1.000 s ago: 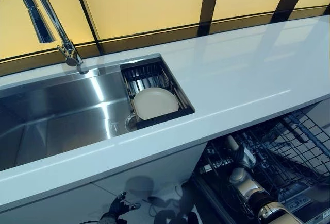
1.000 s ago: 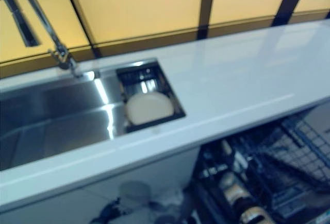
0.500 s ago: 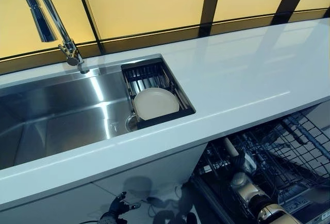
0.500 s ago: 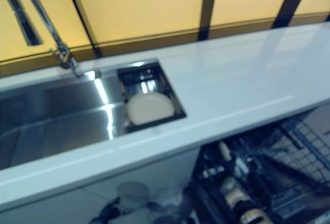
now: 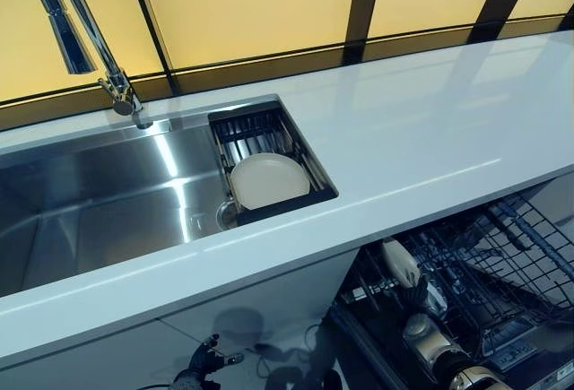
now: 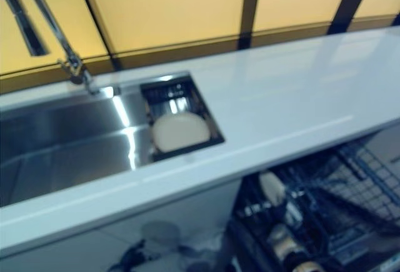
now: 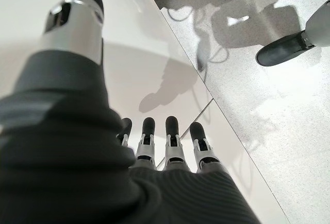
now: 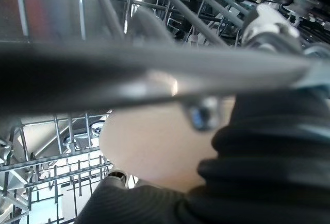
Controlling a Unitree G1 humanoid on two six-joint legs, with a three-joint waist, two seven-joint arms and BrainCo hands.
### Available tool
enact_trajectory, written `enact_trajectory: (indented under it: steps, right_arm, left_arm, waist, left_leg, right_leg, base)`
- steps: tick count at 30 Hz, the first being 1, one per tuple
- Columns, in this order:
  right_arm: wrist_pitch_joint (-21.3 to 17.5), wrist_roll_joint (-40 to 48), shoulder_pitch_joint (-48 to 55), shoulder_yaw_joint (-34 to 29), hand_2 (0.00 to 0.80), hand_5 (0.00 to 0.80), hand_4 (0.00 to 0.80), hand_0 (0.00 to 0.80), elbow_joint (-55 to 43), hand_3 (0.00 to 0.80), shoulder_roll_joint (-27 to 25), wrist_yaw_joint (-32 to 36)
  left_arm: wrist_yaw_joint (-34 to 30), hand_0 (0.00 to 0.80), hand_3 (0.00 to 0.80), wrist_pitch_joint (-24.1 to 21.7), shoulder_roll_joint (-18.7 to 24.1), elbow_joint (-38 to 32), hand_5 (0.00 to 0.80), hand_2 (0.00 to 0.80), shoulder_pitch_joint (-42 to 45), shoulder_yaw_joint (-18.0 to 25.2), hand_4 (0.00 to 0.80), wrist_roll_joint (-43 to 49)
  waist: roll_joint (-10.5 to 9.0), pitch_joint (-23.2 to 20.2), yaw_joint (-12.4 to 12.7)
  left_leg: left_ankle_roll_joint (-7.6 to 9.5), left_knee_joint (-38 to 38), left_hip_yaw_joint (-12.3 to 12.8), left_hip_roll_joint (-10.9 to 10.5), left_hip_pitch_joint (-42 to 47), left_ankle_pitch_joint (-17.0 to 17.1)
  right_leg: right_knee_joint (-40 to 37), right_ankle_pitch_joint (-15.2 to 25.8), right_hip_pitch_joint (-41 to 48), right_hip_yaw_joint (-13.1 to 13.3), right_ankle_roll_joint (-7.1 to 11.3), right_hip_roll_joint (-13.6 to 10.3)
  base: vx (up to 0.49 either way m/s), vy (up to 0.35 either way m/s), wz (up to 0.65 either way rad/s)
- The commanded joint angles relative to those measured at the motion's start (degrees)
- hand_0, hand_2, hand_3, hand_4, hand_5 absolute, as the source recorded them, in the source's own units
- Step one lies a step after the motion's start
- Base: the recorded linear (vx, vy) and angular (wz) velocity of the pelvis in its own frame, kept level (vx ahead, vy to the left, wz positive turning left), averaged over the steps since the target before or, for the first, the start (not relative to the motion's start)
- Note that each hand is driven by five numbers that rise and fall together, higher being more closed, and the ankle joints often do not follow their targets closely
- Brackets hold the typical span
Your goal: Take plates into dishwasher
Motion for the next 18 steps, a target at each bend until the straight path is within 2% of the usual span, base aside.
enact_trajectory:
  steps: [1, 11, 18]
  right_arm:
    - [-0.4, 0.6, -1.8, 0.3, 0.000, 0.000, 0.000, 0.000, 2.3, 0.000, 0.8, -0.1]
    - [-1.1, 1.5, -0.2, -0.2, 0.000, 0.000, 0.000, 0.000, -1.7, 0.000, 0.0, 0.0]
    - [-3.1, 3.3, 2.1, -2.0, 0.000, 0.000, 0.000, 0.000, -4.6, 0.000, -1.0, -0.2]
  left_arm:
    - [0.1, 0.000, 0.000, -1.9, -0.2, 2.4, 0.000, 0.000, -4.5, 0.3, 0.000, 0.4]
    - [0.5, 0.000, 0.000, -1.5, 0.0, 1.7, 0.000, 0.000, -3.9, 0.9, 0.000, 0.2]
    - [0.8, 0.000, 0.000, -1.7, 0.3, 1.4, 0.000, 0.000, -3.0, 1.8, 0.000, 0.3]
  waist:
    - [-0.96, 1.4, 1.3]
    - [-1.29, 1.4, 0.9]
    - [-1.84, 1.4, 0.5]
  left_leg:
    - [2.99, 3.1, -4.4, -1.9, -5.1, 0.1]
    - [3.01, 2.9, -4.2, -1.8, -4.7, 0.0]
    - [3.17, 2.9, -3.9, -1.6, -4.4, -0.1]
  right_leg:
    - [6.2, -4.2, 0.1, -2.1, 1.76, -1.7]
    - [6.2, -4.1, 0.2, -1.8, 1.88, -1.7]
    - [6.0, -3.9, 0.5, -1.4, 1.98, -1.4]
  base:
    - [0.000, 0.000, 0.00]
    - [0.000, 0.000, 0.00]
    - [0.000, 0.000, 0.00]
